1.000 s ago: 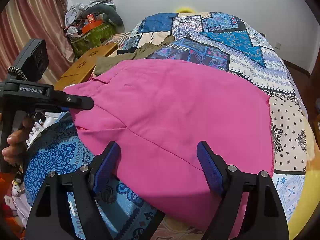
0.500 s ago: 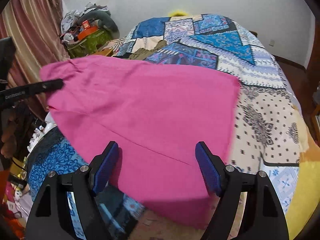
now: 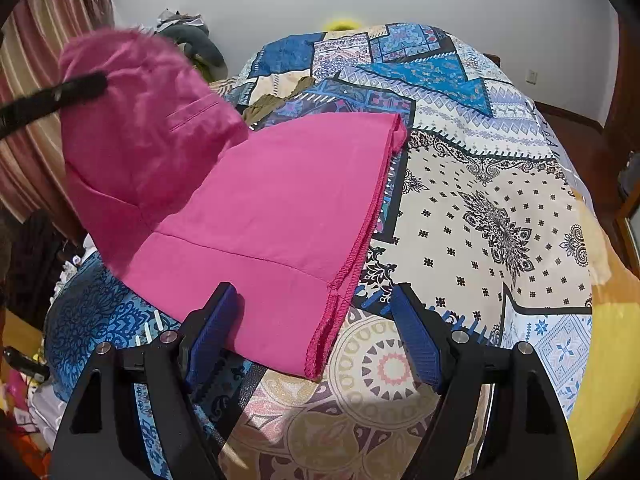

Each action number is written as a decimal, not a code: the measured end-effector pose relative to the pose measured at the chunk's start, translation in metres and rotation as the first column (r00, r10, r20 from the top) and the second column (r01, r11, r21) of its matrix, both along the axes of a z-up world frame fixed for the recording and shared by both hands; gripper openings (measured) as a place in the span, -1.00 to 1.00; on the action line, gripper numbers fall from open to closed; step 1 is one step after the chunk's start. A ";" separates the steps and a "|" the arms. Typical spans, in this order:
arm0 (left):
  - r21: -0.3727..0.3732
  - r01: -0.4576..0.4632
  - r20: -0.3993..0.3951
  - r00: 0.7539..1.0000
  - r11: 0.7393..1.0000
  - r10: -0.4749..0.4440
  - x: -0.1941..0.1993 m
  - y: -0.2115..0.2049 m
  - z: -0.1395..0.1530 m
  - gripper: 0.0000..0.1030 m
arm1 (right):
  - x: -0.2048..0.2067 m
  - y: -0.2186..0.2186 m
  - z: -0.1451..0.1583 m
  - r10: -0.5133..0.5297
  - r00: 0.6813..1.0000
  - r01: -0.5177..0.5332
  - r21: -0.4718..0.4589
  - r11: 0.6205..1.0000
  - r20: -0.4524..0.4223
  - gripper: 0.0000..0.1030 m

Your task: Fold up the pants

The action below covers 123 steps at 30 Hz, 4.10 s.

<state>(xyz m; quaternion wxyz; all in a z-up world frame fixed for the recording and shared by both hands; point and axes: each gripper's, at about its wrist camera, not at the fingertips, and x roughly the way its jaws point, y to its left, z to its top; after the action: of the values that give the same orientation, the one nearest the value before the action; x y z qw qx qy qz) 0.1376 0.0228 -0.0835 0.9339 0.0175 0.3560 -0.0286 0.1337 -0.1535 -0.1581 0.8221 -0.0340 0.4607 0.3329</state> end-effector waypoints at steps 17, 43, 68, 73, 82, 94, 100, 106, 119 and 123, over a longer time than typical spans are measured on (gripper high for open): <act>-0.312 0.187 -0.200 0.945 0.931 -0.257 0.056 -0.055 -0.037 -0.70 | 0.002 -0.004 -0.002 -0.013 1.000 0.014 0.029 0.999 -0.011 0.48; 0.074 -0.040 -0.287 0.956 0.996 0.060 0.176 0.031 -0.095 0.44 | 0.003 -0.067 0.007 -0.208 0.978 0.208 0.028 0.978 -0.020 0.48; 0.041 -0.062 -0.447 0.891 0.997 0.073 0.044 0.081 -0.128 0.67 | 0.005 -0.062 0.032 -0.210 0.976 0.206 0.075 0.976 0.053 0.48; 0.014 -0.065 -0.414 0.908 0.998 0.065 0.017 0.070 -0.126 0.66 | 0.005 -0.040 0.026 -0.146 0.988 0.144 0.050 0.988 0.049 0.48; -0.049 -0.113 -0.402 0.912 0.992 0.084 -0.001 0.089 -0.129 0.72 | 0.007 -0.039 0.003 -0.096 0.995 0.097 0.006 0.995 -0.010 0.47; 0.011 -0.084 -0.243 0.966 0.996 0.084 0.002 0.079 -0.080 0.71 | 0.009 -0.045 0.030 -0.114 0.990 0.115 -0.007 0.993 0.082 0.31; 0.011 0.064 -0.149 0.987 0.998 -0.062 0.027 0.036 -0.055 0.71 | 0.018 -0.005 0.045 0.003 0.992 -0.007 0.034 0.999 0.123 0.31; 0.014 0.178 -0.200 0.965 0.984 -0.171 0.052 0.005 -0.074 0.08 | 0.028 0.030 0.033 0.108 0.989 -0.110 0.011 0.994 0.103 0.10; 0.039 0.214 -0.256 0.946 0.976 -0.197 0.040 -0.005 -0.109 -0.01 | 0.020 0.026 0.004 0.141 0.990 -0.139 -0.050 0.989 0.028 -0.03; 0.049 0.191 -0.247 0.953 0.980 -0.174 0.031 0.001 -0.107 -0.01 | 0.011 0.014 0.006 0.115 0.993 -0.112 -0.063 0.992 0.036 -0.03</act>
<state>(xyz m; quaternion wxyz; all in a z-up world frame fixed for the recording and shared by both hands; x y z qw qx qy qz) 0.1684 0.0238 -0.1903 0.8757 0.0803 0.4646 -0.1039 0.1444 -0.1390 -0.1523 0.8094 -0.0919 0.4515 0.3642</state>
